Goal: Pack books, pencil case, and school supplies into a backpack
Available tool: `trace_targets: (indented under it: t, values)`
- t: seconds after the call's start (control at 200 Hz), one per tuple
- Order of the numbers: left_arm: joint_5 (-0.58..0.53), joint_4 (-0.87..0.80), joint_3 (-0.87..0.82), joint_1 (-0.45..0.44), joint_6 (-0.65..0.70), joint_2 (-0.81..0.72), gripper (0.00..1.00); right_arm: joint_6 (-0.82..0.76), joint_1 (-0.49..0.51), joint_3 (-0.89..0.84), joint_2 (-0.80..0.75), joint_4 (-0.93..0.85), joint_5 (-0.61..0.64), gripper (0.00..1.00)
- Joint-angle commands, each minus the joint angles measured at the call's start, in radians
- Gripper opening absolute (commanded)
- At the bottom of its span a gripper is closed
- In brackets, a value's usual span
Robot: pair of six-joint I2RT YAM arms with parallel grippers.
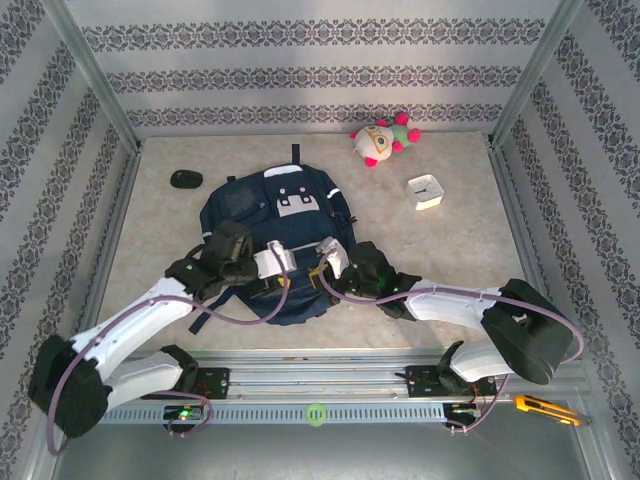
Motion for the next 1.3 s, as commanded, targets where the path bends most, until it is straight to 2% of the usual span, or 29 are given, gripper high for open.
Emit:
trace_targets:
  t: [0.0, 0.07, 0.105, 0.13, 0.205, 0.265, 0.385, 0.52, 0.665, 0.769, 0.879, 1.114, 1.294]
  values:
    - [-0.010, 0.096, 0.042, -0.025, -0.016, 0.066, 0.55, -0.011, 0.009, 0.033, 0.006, 0.038, -0.037, 0.00]
    - [-0.052, 0.125, 0.048, -0.025, -0.015, 0.101, 0.55, -0.015, 0.007, 0.033, 0.003, 0.037, -0.037, 0.00]
    - [-0.076, 0.124, 0.054, -0.025, -0.008, 0.114, 0.52, -0.014, 0.005, 0.033, 0.002, 0.035, -0.035, 0.00]
    - [-0.095, 0.115, 0.058, -0.025, -0.001, 0.120, 0.46, -0.009, 0.001, 0.032, -0.001, 0.032, -0.032, 0.00]
    - [-0.134, 0.067, 0.066, -0.020, 0.031, 0.119, 0.21, 0.011, -0.024, 0.020, -0.012, 0.031, -0.037, 0.00]
    - [-0.126, 0.014, 0.065, 0.006, 0.060, 0.100, 0.09, 0.021, -0.057, 0.004, -0.023, 0.030, -0.043, 0.00]
    - [-0.058, -0.110, 0.045, 0.091, 0.125, 0.015, 0.04, 0.037, -0.149, -0.042, -0.050, 0.031, -0.070, 0.00]
    - [-0.079, -0.219, 0.004, 0.152, 0.223, -0.095, 0.04, 0.006, -0.197, -0.058, -0.073, 0.018, -0.102, 0.00]
    - [-0.083, -0.234, -0.028, 0.173, 0.250, -0.149, 0.09, 0.007, -0.160, -0.037, -0.060, 0.035, -0.129, 0.00]
    - [-0.001, -0.257, 0.017, 0.173, 0.216, -0.120, 0.32, -0.006, -0.124, -0.014, -0.037, 0.038, -0.140, 0.00]
    - [0.046, -0.196, 0.066, 0.134, 0.128, -0.098, 0.49, -0.011, -0.105, 0.002, -0.014, 0.047, -0.144, 0.00]
    - [-0.060, -0.137, 0.153, -0.062, 0.123, 0.039, 0.60, -0.010, -0.096, 0.009, -0.012, 0.054, -0.145, 0.00]
    - [-0.084, -0.001, 0.136, -0.100, 0.102, 0.129, 0.71, -0.008, -0.097, 0.003, -0.023, 0.052, -0.143, 0.00]
